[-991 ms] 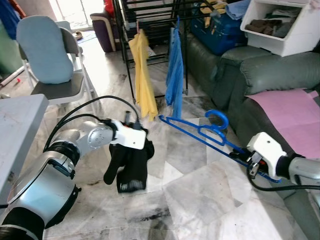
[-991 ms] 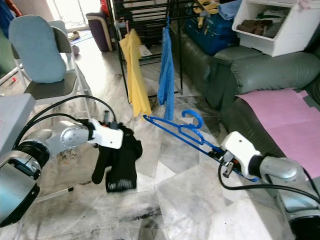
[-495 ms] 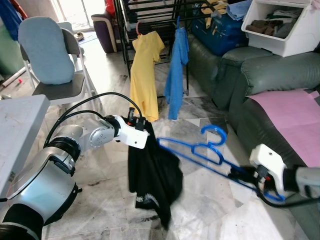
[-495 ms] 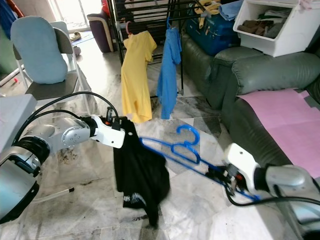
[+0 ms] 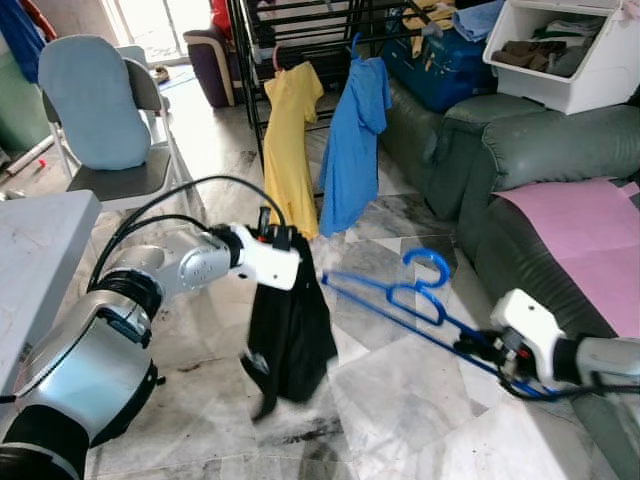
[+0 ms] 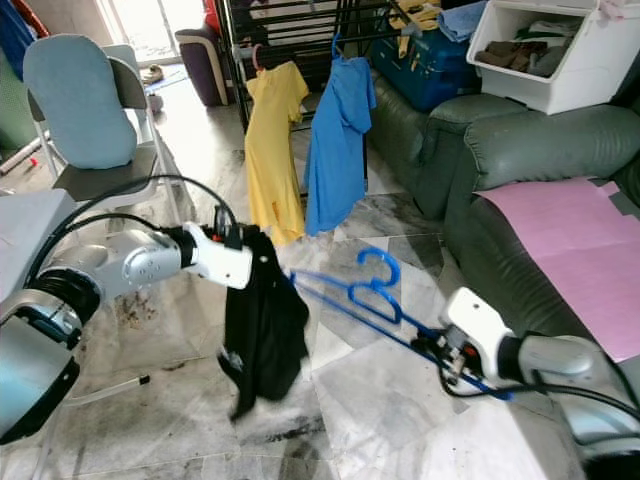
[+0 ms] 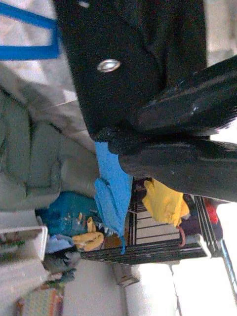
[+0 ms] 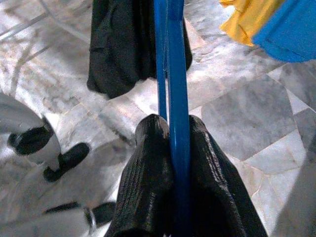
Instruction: Hang hanger
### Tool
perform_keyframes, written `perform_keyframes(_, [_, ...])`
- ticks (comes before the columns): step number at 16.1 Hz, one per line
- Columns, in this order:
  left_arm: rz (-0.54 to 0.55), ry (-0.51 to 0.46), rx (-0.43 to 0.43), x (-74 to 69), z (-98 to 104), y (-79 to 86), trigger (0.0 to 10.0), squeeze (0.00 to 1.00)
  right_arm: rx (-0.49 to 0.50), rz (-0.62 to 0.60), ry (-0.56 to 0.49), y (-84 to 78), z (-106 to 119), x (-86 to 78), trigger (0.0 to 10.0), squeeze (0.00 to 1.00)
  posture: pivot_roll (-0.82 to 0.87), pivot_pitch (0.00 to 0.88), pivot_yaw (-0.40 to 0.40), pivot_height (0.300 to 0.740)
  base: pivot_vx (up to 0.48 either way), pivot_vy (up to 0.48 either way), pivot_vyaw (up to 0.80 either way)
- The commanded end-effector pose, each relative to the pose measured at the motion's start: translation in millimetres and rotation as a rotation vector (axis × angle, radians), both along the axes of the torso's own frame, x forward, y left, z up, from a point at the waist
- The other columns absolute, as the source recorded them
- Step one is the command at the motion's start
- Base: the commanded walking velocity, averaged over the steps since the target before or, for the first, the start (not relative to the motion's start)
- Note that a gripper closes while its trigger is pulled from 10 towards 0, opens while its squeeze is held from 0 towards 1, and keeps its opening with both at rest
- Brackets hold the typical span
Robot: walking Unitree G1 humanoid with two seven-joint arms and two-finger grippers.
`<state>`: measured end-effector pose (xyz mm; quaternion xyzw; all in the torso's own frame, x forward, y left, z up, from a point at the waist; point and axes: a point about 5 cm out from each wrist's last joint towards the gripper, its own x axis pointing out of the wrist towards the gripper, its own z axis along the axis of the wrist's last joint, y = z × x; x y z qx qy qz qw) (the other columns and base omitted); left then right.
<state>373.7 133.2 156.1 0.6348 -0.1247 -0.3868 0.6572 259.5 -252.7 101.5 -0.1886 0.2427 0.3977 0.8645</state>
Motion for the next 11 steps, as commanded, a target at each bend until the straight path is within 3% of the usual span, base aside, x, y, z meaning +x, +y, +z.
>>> perform_keyframes(1, [-0.002, -0.018, -0.086, 3.3, 16.1, -0.6, 10.0, 0.0, 0.009, -0.04, -0.011, 0.2, -4.3, 2.9, 10.0, 0.0, -0.12, 0.0, 0.073, 0.74, 0.0, 0.0, 0.0])
perform_keyframes(4, [-0.03, -0.044, -0.188, 3.7, 29.7, -6.1, 10.0, 0.0, 0.023, -0.085, 0.013, 2.7, -20.2, 4.0, 10.0, 0.0, -0.11, 0.0, 0.066, 0.74, 0.0, 0.0, 0.0])
perform_keyframes(8, [-0.053, -0.085, -0.232, 4.7, 40.6, -11.9, 10.0, 0.0, 0.058, -0.03, 0.071, 11.9, -25.5, 4.7, 10.0, 0.0, -0.1, 0.0, 0.055, 0.74, 0.0, 0.0, 0.0])
perform_keyframes(11, [-0.05, -0.097, -0.312, 6.1, 49.1, -17.4, 10.0, 0.0, 0.049, -0.048, 0.13, 9.0, -36.6, 1.2, 10.0, 0.0, -0.1, 0.0, 0.054, 0.74, 0.0, 0.0, 0.0])
